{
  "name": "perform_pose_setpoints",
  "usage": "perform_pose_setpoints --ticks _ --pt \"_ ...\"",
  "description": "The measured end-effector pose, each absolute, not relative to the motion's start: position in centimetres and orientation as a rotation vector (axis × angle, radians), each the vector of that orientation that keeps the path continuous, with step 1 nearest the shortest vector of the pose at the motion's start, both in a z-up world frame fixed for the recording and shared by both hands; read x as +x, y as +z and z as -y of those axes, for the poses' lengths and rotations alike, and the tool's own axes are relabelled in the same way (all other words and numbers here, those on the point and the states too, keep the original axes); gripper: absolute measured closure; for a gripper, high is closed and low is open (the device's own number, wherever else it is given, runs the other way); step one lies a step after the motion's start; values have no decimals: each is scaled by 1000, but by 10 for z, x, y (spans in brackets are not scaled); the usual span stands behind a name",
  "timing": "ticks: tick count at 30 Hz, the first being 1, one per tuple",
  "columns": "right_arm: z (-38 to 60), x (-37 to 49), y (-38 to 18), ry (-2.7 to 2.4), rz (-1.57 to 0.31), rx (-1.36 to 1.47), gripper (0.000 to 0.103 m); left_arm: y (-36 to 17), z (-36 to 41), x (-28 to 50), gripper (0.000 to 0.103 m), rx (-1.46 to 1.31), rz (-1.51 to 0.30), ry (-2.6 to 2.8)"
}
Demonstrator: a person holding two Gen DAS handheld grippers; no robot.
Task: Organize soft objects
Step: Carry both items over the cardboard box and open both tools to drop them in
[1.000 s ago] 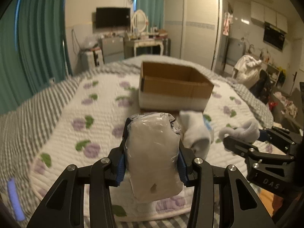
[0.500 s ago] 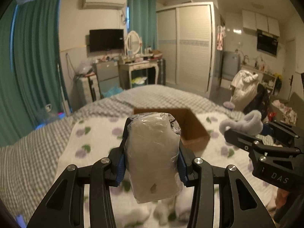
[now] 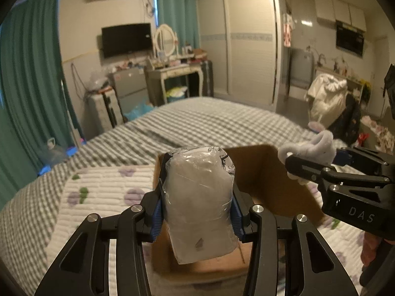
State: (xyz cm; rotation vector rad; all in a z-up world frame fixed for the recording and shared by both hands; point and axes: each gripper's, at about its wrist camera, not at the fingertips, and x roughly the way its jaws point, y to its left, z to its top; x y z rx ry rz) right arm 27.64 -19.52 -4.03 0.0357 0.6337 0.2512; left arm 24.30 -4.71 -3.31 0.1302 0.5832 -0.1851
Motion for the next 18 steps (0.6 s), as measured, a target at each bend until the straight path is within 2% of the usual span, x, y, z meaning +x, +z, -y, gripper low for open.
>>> perform_pose_setpoints --ticks 2,5,6,7,9,12,18 --pt "199 282 -52 250 -646 47 53 -40 50 248 59 141 -589 -195" --pt "203 287 -65 248 -653 55 47 -41 53 254 56 134 -597 -235" --pt "202 286 -65 245 -652 57 40 -41 54 255 52 128 -599 -244" --pt "203 285 -64 241 -649 61 33 -38 53 257 35 124 -598 -247" --pt "206 281 -57 228 -636 72 30 -30 51 253 18 121 -570 -226" --pt "211 268 -38 201 -605 61 23 -14 47 244 17 120 -545 -202" --pt "218 214 26 178 -527 43 20 45 37 197 17 131 -472 -153"
